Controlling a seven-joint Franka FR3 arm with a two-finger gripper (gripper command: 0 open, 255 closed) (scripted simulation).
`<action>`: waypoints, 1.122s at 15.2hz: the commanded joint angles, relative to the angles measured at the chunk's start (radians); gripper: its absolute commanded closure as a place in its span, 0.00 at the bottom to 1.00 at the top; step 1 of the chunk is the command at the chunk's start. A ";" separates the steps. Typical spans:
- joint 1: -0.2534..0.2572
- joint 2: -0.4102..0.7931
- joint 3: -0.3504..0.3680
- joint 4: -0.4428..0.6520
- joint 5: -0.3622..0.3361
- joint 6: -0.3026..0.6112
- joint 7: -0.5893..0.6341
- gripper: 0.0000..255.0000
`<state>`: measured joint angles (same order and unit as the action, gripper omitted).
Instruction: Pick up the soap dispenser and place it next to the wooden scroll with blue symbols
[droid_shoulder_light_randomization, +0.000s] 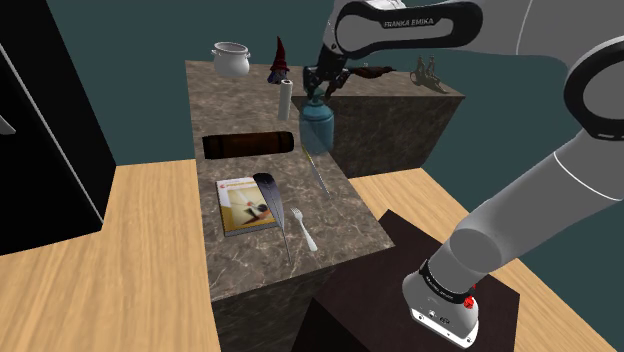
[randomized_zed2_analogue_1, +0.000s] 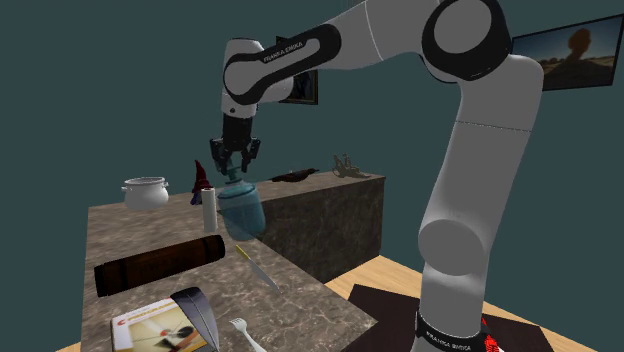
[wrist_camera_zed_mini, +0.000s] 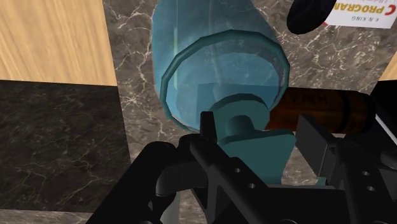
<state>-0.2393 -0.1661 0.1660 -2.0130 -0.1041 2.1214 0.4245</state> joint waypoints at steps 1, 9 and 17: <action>-0.001 0.000 0.000 -0.028 -0.002 0.030 0.003 1.00; -0.002 0.020 0.001 -0.116 -0.015 0.136 0.020 1.00; -0.005 0.053 0.004 -0.190 -0.034 0.242 0.042 1.00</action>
<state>-0.2441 -0.1149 0.1695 -2.1924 -0.1355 2.3493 0.4633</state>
